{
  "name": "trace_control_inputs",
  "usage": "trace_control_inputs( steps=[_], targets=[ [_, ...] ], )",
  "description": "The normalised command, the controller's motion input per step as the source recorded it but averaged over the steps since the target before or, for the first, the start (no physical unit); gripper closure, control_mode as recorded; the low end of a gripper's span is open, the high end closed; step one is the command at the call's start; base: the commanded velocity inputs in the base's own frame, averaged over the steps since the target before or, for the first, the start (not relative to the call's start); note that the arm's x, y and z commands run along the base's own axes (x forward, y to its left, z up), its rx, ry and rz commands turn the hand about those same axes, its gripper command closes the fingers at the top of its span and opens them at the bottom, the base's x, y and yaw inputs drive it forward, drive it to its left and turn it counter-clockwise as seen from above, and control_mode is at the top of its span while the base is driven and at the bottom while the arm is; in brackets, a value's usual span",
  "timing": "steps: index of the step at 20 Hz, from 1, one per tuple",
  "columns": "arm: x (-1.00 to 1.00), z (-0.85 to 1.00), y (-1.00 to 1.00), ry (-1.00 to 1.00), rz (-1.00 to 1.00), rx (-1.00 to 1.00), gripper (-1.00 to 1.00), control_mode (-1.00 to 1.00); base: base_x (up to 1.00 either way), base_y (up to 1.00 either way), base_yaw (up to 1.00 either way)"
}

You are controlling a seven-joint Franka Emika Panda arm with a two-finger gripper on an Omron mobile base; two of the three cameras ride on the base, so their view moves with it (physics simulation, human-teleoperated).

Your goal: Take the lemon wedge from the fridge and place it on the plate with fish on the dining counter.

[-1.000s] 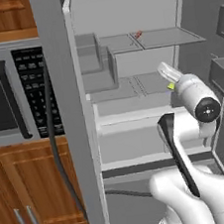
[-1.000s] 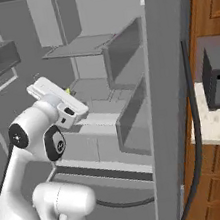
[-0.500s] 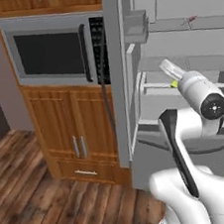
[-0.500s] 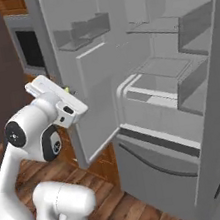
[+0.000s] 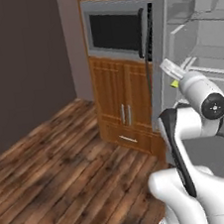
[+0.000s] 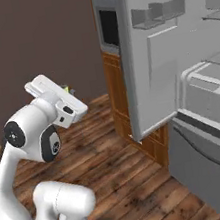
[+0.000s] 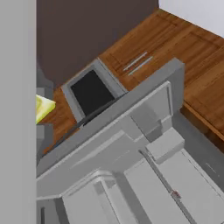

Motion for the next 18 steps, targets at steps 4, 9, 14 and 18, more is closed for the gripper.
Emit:
trace_control_inputs(
  steps=[4,9,14,18],
  targets=[
    [0.00,0.00,0.00,0.00,0.00,0.00,1.00,1.00,-0.26,0.00,0.84],
    [0.00,0.00,0.00,0.00,0.00,0.00,1.00,1.00,-0.02,0.03,0.94],
    [0.00,0.00,0.00,0.00,0.00,0.00,1.00,1.00,0.00,0.09,0.97],
    [0.00,0.00,0.00,0.00,0.00,0.00,1.00,1.00,0.00,0.11,0.97]
  ],
)
